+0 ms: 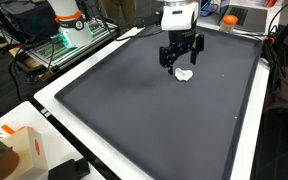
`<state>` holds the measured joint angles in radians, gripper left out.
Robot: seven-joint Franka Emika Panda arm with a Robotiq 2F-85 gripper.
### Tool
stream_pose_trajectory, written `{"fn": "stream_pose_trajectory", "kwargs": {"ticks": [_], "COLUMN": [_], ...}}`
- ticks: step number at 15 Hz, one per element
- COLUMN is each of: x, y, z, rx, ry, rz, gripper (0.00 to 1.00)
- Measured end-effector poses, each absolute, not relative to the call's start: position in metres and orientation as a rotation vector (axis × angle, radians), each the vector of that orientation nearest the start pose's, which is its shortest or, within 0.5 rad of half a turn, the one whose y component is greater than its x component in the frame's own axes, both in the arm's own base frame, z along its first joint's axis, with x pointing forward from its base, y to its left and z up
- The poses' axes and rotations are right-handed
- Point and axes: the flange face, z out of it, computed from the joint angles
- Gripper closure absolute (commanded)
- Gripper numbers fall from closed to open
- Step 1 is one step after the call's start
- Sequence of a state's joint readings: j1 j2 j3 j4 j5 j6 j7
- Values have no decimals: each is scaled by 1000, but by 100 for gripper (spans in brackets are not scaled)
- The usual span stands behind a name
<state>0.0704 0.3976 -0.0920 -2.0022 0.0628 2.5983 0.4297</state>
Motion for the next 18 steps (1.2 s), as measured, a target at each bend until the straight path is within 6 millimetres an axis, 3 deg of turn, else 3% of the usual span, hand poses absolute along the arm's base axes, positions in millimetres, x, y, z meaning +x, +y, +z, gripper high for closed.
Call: {"fn": "stream_pose_trajectory", "kwargs": {"ticks": [5,13,18], "x": [621,561,540], "y": [0,21,36], "z": [280,287,288], "rx": [-2942,-2900,-2834], "ry": [770,697,707], "rz": [-453,-683,-787], "gripper": [0,0,0]}}
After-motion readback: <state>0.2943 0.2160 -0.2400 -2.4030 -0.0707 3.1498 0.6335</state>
